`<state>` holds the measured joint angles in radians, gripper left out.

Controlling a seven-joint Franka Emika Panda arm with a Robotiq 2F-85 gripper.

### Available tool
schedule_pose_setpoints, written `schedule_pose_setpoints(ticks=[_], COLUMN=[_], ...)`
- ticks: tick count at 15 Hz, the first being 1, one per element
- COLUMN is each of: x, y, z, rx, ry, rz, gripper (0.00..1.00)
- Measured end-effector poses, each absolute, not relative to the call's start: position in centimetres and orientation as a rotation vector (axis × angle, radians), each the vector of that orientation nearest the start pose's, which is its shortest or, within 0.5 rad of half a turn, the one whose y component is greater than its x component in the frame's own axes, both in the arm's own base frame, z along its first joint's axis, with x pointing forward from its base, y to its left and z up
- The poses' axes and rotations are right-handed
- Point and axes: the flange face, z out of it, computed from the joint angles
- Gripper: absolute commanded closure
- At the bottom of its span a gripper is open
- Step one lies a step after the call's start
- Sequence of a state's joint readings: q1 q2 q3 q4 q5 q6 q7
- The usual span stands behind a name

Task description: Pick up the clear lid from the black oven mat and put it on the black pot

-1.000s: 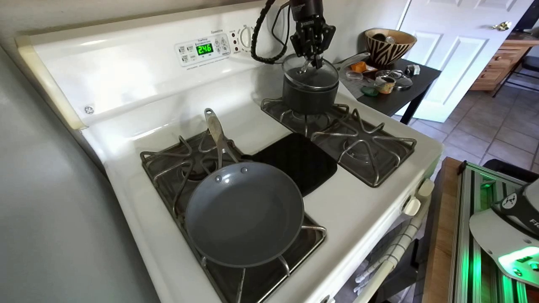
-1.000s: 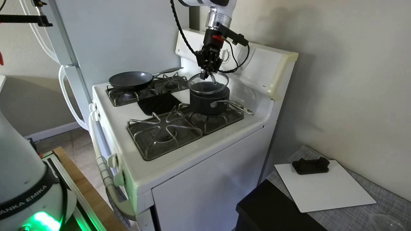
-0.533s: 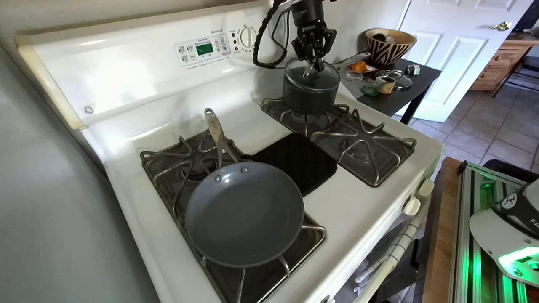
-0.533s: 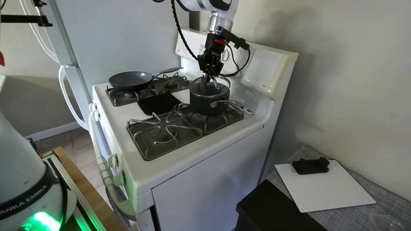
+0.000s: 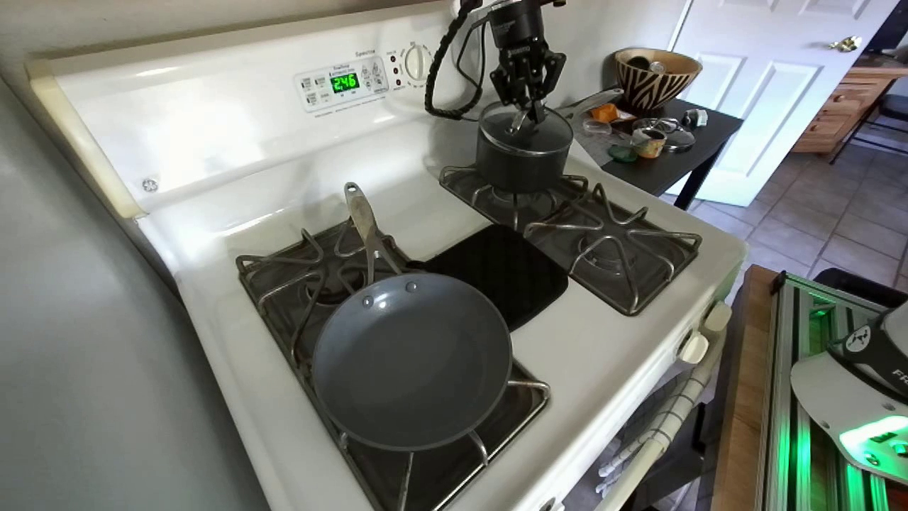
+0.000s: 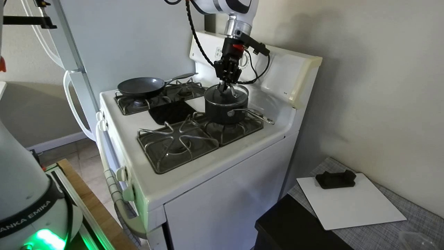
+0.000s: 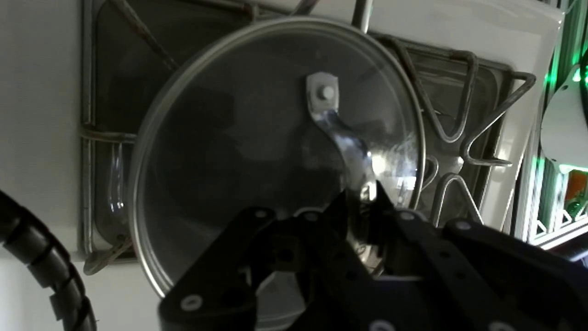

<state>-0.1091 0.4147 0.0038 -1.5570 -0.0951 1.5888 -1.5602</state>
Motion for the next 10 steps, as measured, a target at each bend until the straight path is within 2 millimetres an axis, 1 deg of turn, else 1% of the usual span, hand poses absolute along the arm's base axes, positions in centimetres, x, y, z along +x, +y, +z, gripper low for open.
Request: schedule_pose_setpoints(ticks=[10], x=[63.44], y=[-8.05], z=[37.79], rx=[-2.13], ry=[-1.94], rz=[0.464], gripper=[1.0])
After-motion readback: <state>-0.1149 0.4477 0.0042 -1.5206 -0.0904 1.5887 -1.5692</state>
